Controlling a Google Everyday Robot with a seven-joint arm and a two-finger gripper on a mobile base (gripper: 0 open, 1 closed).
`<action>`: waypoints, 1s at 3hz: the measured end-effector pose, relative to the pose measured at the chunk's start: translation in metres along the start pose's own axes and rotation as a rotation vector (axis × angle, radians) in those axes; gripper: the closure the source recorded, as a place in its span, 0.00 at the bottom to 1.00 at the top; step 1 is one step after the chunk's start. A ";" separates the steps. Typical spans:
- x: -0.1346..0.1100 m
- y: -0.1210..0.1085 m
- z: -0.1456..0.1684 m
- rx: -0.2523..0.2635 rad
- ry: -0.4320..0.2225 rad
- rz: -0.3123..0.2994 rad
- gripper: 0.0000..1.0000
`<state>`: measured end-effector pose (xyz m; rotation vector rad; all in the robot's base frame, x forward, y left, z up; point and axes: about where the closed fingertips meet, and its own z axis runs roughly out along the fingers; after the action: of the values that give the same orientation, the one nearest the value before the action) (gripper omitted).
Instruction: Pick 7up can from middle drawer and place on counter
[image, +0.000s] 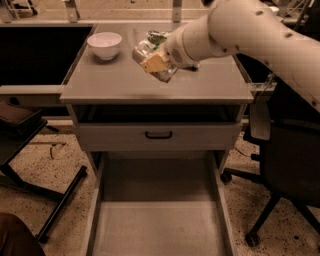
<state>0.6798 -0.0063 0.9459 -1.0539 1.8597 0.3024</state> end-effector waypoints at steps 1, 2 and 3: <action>0.003 -0.013 0.033 0.011 0.052 0.002 1.00; 0.009 -0.025 0.067 0.035 0.101 0.004 1.00; 0.022 -0.035 0.100 0.045 0.166 0.024 1.00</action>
Offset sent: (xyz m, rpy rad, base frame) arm 0.0939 0.0294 -0.0592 -0.1341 0.0604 -0.0995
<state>0.7636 0.0199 0.8830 -1.0536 2.0190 0.1909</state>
